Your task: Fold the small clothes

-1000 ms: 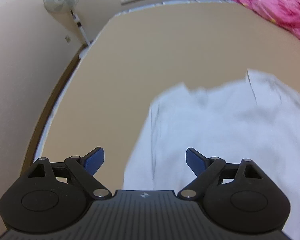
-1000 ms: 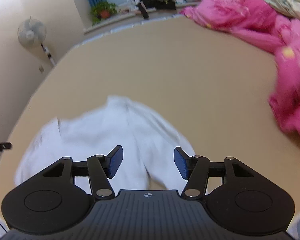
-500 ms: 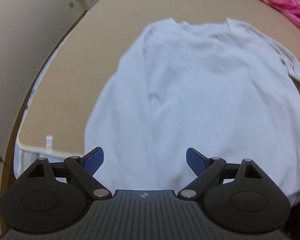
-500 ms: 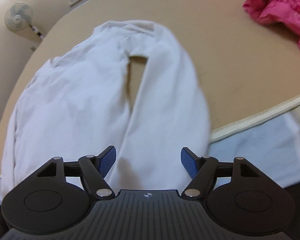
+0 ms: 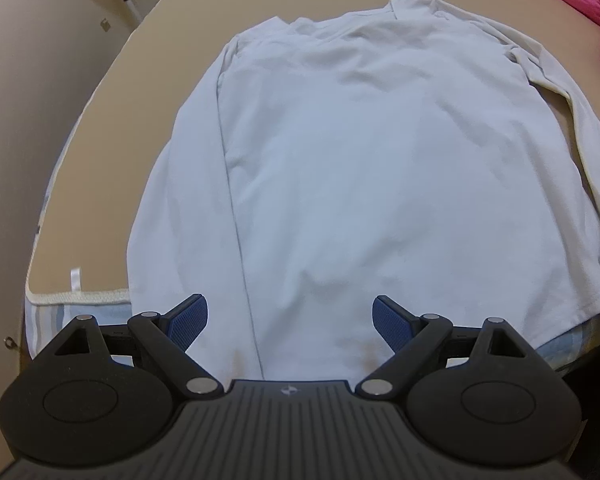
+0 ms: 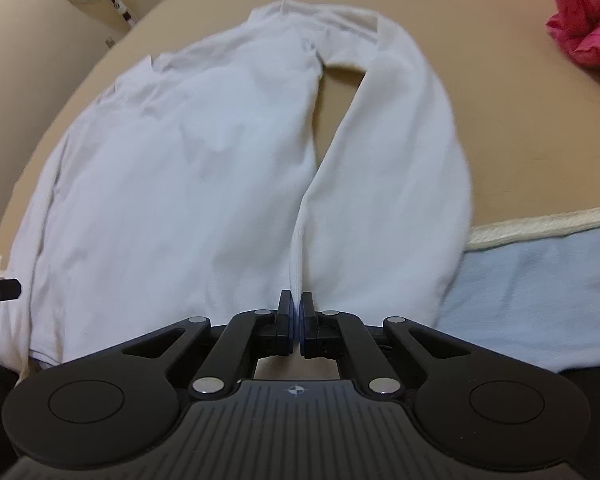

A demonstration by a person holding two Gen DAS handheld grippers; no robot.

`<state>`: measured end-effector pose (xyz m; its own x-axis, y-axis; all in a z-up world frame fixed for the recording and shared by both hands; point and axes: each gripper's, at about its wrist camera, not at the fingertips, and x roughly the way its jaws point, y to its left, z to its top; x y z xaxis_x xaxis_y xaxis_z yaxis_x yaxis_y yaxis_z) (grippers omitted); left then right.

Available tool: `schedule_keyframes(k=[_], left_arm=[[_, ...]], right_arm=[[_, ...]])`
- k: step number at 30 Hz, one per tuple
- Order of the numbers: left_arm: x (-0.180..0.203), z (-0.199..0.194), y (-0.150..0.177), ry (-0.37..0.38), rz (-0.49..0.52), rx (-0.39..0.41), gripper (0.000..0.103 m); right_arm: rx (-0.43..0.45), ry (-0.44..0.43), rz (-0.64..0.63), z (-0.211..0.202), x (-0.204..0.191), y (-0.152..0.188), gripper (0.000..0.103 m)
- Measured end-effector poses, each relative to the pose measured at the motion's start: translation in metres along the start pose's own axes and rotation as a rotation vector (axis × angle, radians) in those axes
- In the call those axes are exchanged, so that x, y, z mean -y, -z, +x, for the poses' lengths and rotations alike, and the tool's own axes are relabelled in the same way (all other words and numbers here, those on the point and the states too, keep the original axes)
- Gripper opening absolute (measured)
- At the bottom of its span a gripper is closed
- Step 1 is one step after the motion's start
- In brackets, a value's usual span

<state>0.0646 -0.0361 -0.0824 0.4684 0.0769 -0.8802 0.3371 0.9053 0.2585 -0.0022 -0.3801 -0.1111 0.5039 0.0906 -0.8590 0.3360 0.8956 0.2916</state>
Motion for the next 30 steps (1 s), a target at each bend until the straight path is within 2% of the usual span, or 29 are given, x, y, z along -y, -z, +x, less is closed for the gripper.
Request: schedule_keyframes(k=[3, 5, 7, 10, 12, 13, 14, 15, 17, 18, 20, 24, 27, 30], left_arm=[[0.003, -0.004, -0.005, -0.002, -0.001, 0.008, 0.093], [0.005, -0.006, -0.009, 0.000, -0.005, 0.012, 0.093], [0.005, -0.008, -0.012, 0.006, -0.018, 0.017, 0.093], [0.003, -0.013, -0.013, 0.013, -0.042, 0.025, 0.093], [0.000, -0.015, -0.010, 0.009, -0.053, 0.031, 0.093], [-0.003, -0.016, -0.009, 0.003, -0.058, 0.032, 0.093], [-0.005, -0.016, -0.007, -0.005, -0.065, 0.032, 0.093], [-0.008, -0.015, -0.004, -0.013, -0.072, 0.031, 0.093], [-0.015, -0.012, 0.001, -0.019, -0.089, 0.022, 0.094], [-0.018, -0.009, 0.004, -0.022, -0.097, 0.014, 0.095], [-0.025, 0.000, 0.009, -0.030, -0.104, -0.010, 0.095], [-0.036, 0.013, 0.022, -0.041, -0.100, -0.041, 0.095], [-0.038, 0.017, 0.037, -0.036, -0.058, -0.031, 0.095], [-0.034, 0.021, 0.055, -0.006, 0.008, -0.028, 0.095]], right_arm=[[0.048, -0.005, -0.076, -0.027, 0.010, -0.007, 0.002], [0.064, 0.040, -0.120, -0.043, 0.022, -0.015, 0.002], [0.113, 0.139, -0.164, -0.061, 0.041, -0.038, 0.001], [0.259, 0.366, -0.169, -0.101, 0.083, -0.100, 0.001], [0.429, 0.601, -0.032, -0.139, 0.125, -0.147, 0.005], [0.506, 0.706, 0.059, -0.157, 0.143, -0.164, 0.008], [0.550, 0.761, 0.113, -0.170, 0.154, -0.173, 0.025], [0.566, 0.761, 0.141, -0.178, 0.159, -0.177, 0.053], [0.589, 0.661, 0.153, -0.187, 0.158, -0.167, 0.070], [0.582, 0.593, 0.139, -0.184, 0.151, -0.155, 0.070], [0.492, 0.449, 0.090, -0.166, 0.132, -0.121, 0.071], [0.243, 0.196, -0.036, -0.102, 0.079, -0.042, 0.071], [0.091, 0.128, -0.114, -0.061, 0.039, 0.009, 0.071], [-0.008, 0.124, -0.146, -0.031, 0.014, 0.034, 0.073]])
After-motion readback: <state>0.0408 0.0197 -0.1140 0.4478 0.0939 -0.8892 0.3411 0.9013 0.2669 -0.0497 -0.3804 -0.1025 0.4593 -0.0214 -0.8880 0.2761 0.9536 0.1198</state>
